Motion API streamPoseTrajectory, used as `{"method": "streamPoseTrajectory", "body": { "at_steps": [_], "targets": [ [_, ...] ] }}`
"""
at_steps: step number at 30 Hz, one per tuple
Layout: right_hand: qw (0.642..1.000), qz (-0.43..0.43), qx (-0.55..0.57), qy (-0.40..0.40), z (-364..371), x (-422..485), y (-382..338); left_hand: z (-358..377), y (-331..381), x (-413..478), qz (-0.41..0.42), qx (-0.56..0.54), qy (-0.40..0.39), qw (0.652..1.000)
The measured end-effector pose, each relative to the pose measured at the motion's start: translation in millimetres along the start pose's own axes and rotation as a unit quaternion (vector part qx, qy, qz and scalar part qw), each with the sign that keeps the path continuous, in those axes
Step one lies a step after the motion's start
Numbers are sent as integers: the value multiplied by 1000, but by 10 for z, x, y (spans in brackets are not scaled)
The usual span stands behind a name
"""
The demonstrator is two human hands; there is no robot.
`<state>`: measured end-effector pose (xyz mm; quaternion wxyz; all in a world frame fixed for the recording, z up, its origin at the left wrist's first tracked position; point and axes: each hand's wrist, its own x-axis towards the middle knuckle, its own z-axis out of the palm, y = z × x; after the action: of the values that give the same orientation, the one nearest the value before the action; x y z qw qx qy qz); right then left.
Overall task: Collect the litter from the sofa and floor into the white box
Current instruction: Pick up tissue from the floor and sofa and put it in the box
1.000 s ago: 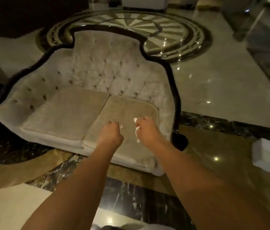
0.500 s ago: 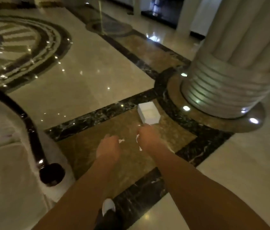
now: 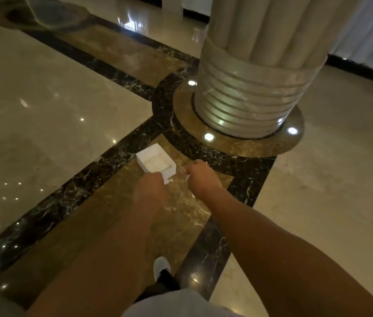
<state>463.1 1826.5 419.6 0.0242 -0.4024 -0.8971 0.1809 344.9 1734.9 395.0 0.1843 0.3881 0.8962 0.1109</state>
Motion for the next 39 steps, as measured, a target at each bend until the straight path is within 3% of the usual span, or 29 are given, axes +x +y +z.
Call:
{"method": "streamPoseTrajectory", "body": {
  "at_steps": [4, 13, 18, 24, 27, 34, 39],
  "targets": [
    [999, 25, 30, 6, -92, 861, 49, -125, 150, 1001, 15, 60, -30, 998],
    [998, -22, -16, -56, -26, 2724, 473, 27, 158, 2917, -7, 59, -10, 998],
    [998, -56, -11, -27, -105, 4171, 774, 64, 294, 4080, -32, 60, 33, 997],
    [992, -53, 17, -116, 33, 5571, 1095, 154, 593, 5246, -101, 21, 2, 995],
    [985, -38, 36, -167, 259, 6039, 1209, 240, 606, 5611, -139, -26, 2, 990],
    [960, 25, 81, -267, 1299, 6512, 1438, 953, 129, 6086, -222, -65, -87, 969],
    [954, 97, 118, -259, 2291, 6689, 1518, 1702, -459, 6482, -297, -138, -97, 940]
  ]
}}
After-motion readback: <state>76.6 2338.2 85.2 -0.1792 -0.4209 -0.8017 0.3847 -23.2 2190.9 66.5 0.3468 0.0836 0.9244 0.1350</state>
